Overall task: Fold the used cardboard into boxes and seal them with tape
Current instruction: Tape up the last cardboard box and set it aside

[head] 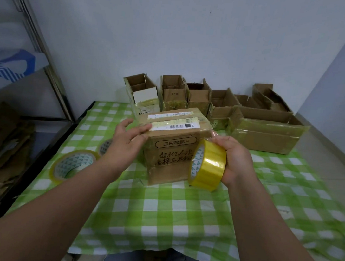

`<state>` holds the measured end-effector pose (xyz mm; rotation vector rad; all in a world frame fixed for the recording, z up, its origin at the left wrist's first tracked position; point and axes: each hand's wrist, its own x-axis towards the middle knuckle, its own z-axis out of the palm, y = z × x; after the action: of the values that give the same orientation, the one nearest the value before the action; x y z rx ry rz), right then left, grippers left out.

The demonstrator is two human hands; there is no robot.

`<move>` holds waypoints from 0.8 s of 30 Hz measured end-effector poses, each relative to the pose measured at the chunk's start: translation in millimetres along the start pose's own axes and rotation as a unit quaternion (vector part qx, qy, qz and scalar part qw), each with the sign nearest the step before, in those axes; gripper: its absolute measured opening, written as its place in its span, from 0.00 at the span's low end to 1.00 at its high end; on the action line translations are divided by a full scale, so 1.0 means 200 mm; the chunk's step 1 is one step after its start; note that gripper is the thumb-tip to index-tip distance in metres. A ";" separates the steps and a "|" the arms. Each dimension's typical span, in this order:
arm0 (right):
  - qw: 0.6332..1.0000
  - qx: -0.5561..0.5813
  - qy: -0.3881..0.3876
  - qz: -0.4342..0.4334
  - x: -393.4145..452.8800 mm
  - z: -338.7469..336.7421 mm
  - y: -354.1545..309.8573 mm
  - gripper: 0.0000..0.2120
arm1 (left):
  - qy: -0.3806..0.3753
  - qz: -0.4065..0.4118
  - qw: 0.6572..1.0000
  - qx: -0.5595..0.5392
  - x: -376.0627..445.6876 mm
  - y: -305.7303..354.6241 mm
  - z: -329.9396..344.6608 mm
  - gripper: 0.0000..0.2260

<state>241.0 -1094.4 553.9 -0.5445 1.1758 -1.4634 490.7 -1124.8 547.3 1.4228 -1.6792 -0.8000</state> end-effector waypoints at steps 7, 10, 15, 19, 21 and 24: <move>0.999 -0.021 -0.040 -0.010 -0.12 0.04 0.02 0.08 | 0.057 -0.073 0.985 -0.145 0.05 0.03 -0.05 0.16; 0.993 -0.008 -0.114 0.000 -0.19 0.09 0.04 0.06 | 0.089 -0.119 0.972 -0.182 0.11 0.05 -0.12 0.12; 0.979 -0.035 -0.200 0.035 -0.25 0.11 0.07 0.03 | 0.064 -0.118 0.985 -0.109 0.16 0.04 -0.14 0.07; 0.988 -0.040 -0.146 0.020 -0.22 0.04 0.06 0.02 | 0.037 -0.119 0.990 -0.064 0.19 0.05 -0.13 0.12; 0.991 -0.033 -0.127 0.012 -0.21 -0.01 0.03 0.03 | 0.024 -0.112 0.992 -0.051 0.21 0.06 -0.11 0.14; 0.995 -0.025 -0.093 0.005 -0.19 -0.06 -0.05 0.03 | 0.008 -0.108 0.993 -0.042 0.23 0.07 -0.10 0.13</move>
<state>235.4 -1056.4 568.3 -0.6938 1.0691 -1.3462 497.9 -1166.3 577.5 1.5657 -1.4786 -0.9634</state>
